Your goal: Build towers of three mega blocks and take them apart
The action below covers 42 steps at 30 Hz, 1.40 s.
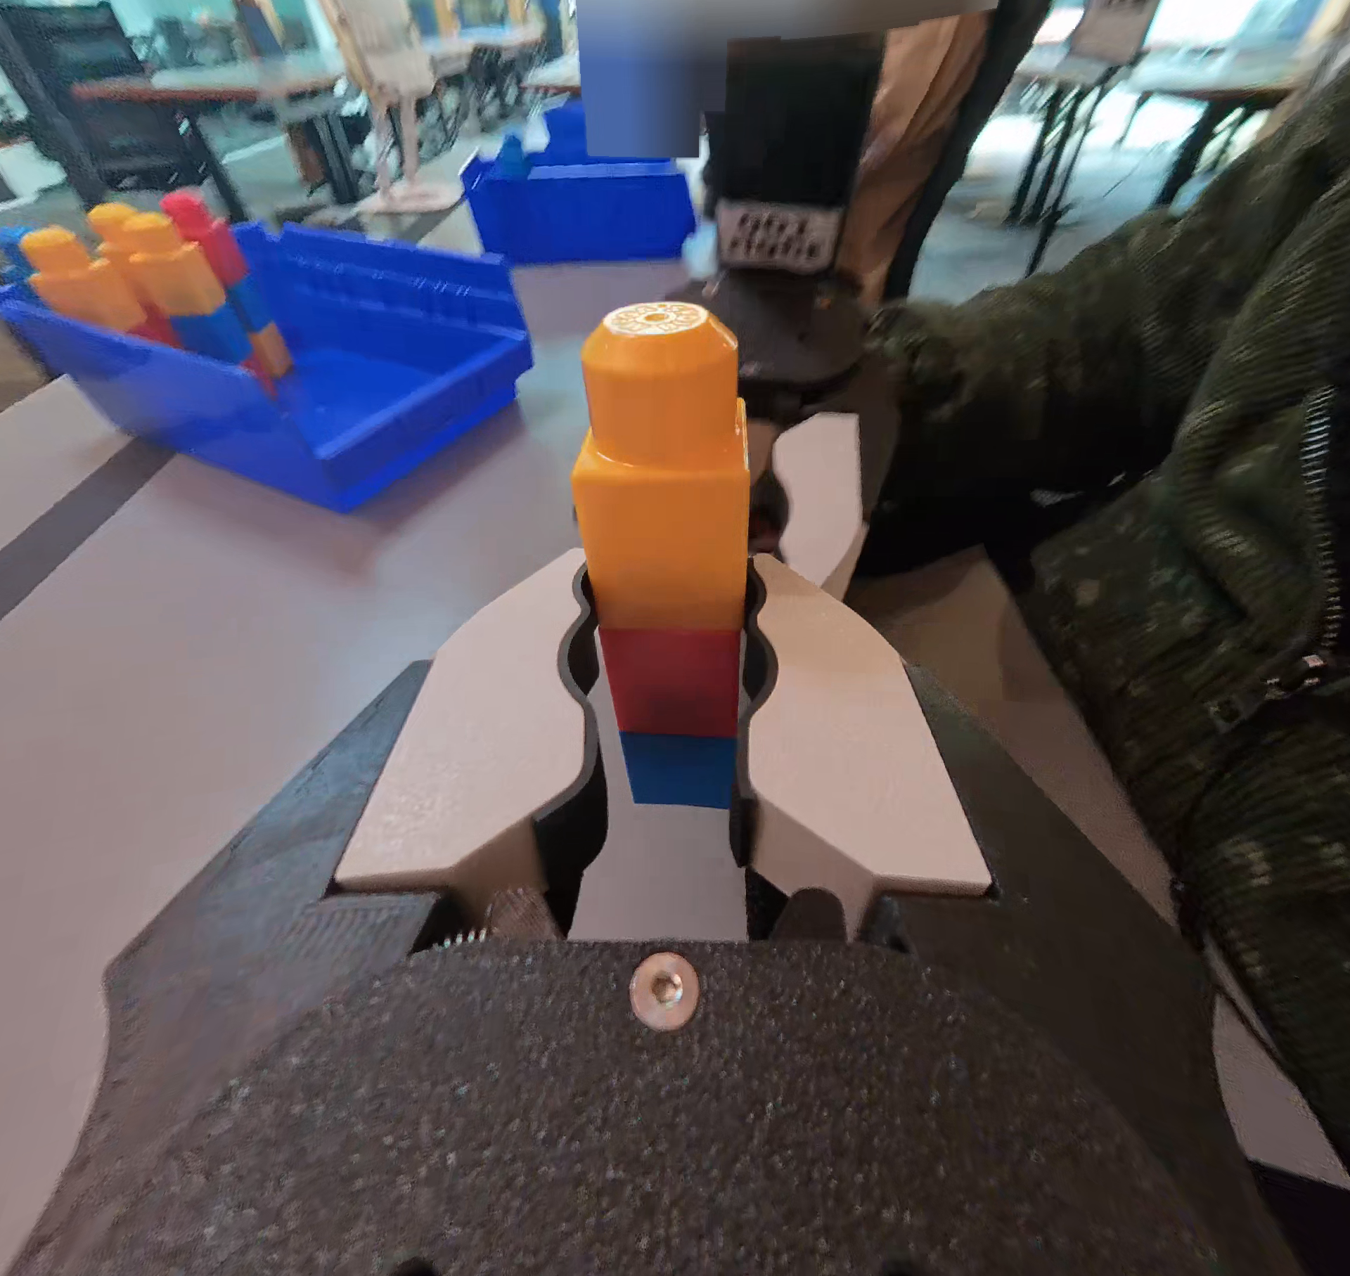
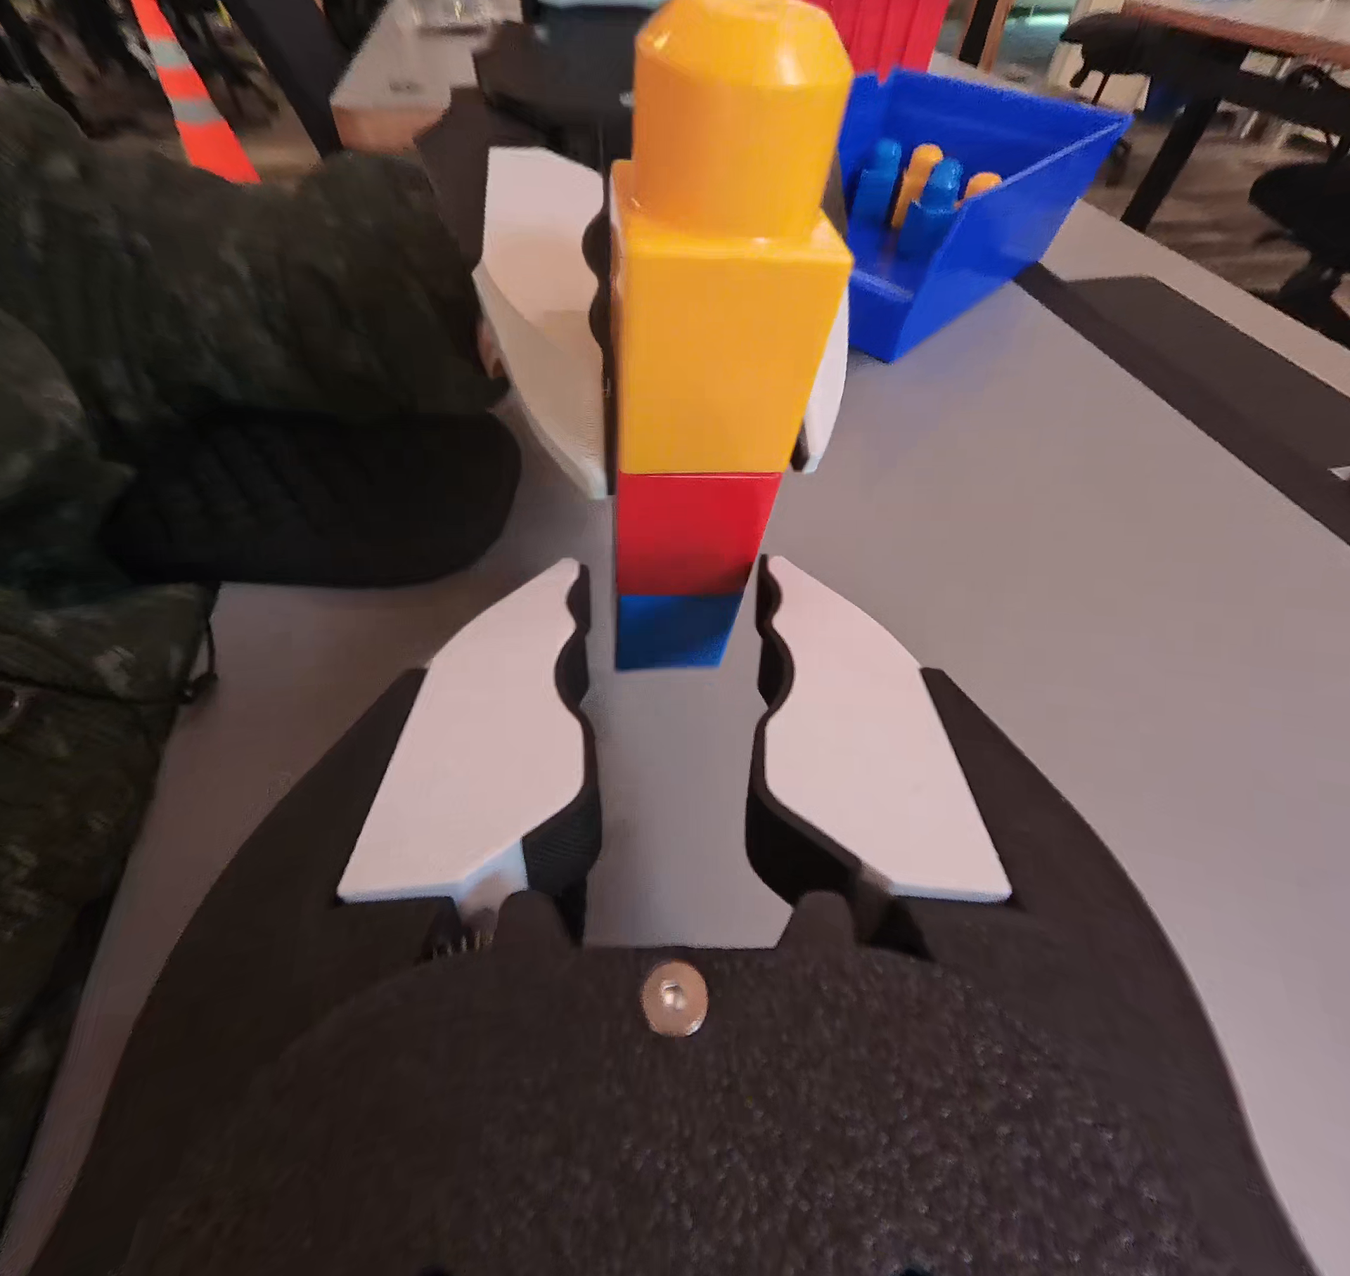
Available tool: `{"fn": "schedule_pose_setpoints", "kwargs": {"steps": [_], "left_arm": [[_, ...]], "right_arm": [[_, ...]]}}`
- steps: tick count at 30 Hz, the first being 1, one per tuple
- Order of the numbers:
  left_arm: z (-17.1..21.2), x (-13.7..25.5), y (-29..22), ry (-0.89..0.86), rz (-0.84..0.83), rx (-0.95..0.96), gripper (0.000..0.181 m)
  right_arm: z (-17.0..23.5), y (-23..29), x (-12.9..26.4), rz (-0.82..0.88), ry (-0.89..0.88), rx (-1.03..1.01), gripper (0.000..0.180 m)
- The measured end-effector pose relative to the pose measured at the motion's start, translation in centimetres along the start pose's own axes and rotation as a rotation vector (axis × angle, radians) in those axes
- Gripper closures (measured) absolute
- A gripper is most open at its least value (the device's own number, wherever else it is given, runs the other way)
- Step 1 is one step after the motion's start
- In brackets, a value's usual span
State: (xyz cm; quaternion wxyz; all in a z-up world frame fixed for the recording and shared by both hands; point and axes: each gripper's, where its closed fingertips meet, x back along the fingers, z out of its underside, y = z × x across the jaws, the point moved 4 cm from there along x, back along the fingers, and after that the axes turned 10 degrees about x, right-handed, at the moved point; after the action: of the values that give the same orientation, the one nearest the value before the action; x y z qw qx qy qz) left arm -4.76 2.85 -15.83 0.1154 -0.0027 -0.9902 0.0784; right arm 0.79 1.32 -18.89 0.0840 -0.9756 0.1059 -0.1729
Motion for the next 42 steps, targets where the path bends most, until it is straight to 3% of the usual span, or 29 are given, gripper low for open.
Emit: {"fn": "schedule_pose_setpoints", "kwargs": {"steps": [5, 9, 12, 15, 18, 23, 26, 31, 36, 42], "left_arm": [[1.7, 0.3, 1.0, 0.264, -0.196, -0.127, 0.144], [3.1, -0.9, 0.4, 0.369, -0.183, -0.177, 0.144], [3.6, -1.2, 0.2, 0.393, -0.174, -0.195, 0.144], [1.9, -1.0, 0.1, 0.233, -0.156, -0.190, 0.143], [-0.3, 1.0, 2.4, 0.041, -0.281, -0.146, 0.144], [-2.0, 5.9, 6.9, -0.301, -0.438, 0.044, 0.179], [-2.0, 7.7, 8.2, -0.372, -0.516, 0.096, 0.181], [-1.9, 8.4, 8.6, -0.378, -0.581, 0.066, 0.181], [-0.8, 8.4, 9.4, -0.343, -0.620, 0.054, 0.181], [0.1, 8.6, 10.3, -0.328, -0.629, 0.087, 0.181]], "right_arm": [[-2.1, -1.2, 2.2, 0.052, -0.064, 0.031, 0.133], [-3.1, -1.2, 2.4, 0.058, -0.053, 0.067, 0.135], [-2.8, -0.7, 2.0, 0.029, -0.027, 0.058, 0.150], [-3.6, -1.1, 3.0, 0.028, -0.007, 0.054, 0.150], [-6.0, -3.8, 6.6, 0.115, 0.002, 0.043, 0.150], [-8.5, -15.0, 17.1, 0.557, 0.154, -0.066, 0.150], [-6.3, -23.0, 23.1, 0.800, 0.293, -0.204, 0.150], [3.0, -32.8, 29.3, 1.052, 0.462, -0.503, 0.150], [10.8, -36.9, 30.2, 1.175, 0.525, -0.680, 0.150], [14.2, -38.6, 28.3, 1.167, 0.585, -0.710, 0.150]]}}
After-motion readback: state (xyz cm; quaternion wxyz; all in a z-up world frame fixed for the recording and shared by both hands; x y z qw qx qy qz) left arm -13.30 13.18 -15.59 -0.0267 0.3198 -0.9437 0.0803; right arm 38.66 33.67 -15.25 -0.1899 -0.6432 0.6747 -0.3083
